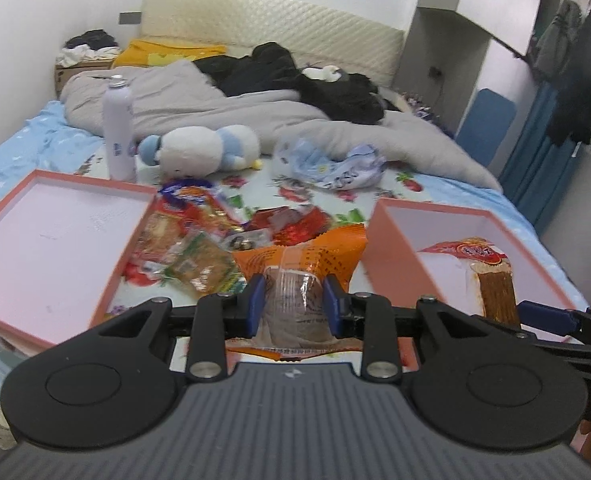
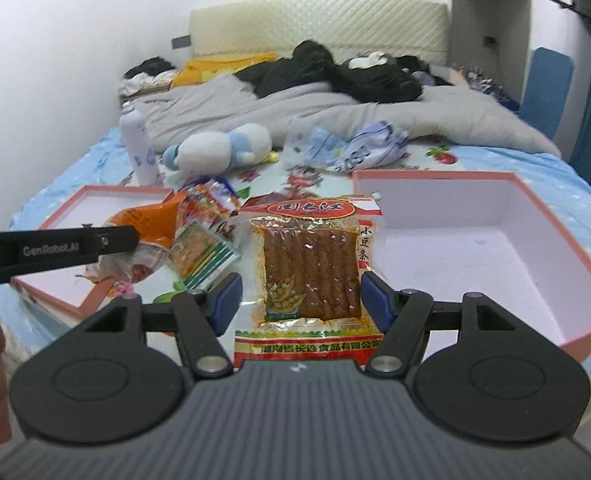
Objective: Organize snacks
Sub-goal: 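Carry both snacks over the deep pink box and open both tools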
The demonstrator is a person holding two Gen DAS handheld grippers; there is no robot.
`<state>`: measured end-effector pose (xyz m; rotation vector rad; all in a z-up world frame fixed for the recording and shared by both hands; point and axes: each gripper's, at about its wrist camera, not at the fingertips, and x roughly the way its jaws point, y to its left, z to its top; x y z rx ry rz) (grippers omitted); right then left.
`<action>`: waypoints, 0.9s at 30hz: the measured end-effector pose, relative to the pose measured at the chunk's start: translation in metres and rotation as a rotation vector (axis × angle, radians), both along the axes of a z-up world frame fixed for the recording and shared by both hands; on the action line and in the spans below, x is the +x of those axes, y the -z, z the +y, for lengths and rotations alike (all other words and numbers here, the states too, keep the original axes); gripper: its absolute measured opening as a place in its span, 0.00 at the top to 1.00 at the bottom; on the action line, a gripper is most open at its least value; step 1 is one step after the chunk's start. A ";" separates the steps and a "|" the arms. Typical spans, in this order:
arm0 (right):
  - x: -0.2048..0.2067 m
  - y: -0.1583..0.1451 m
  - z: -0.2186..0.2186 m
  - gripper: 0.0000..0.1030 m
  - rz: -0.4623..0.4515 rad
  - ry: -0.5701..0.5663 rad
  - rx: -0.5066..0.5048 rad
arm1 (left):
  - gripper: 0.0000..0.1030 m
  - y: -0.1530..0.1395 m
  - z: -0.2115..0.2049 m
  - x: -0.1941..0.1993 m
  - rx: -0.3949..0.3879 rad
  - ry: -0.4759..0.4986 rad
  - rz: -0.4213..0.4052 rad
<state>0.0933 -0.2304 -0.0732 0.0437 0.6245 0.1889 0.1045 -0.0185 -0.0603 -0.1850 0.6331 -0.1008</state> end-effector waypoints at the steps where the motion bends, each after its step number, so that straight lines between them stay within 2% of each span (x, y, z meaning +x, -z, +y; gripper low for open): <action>1: -0.003 -0.003 -0.005 0.34 -0.006 0.016 0.002 | 0.65 -0.001 -0.003 -0.001 -0.003 0.012 -0.003; 6: -0.007 -0.013 -0.024 0.34 -0.031 0.071 -0.017 | 0.65 -0.006 -0.027 0.005 -0.008 0.075 -0.013; 13: -0.002 -0.006 -0.056 0.34 -0.002 0.130 0.029 | 0.65 -0.012 -0.064 0.026 -0.030 0.138 -0.005; 27: 0.056 0.013 -0.120 0.34 0.048 0.212 0.085 | 0.65 -0.015 -0.164 0.114 -0.003 0.301 0.035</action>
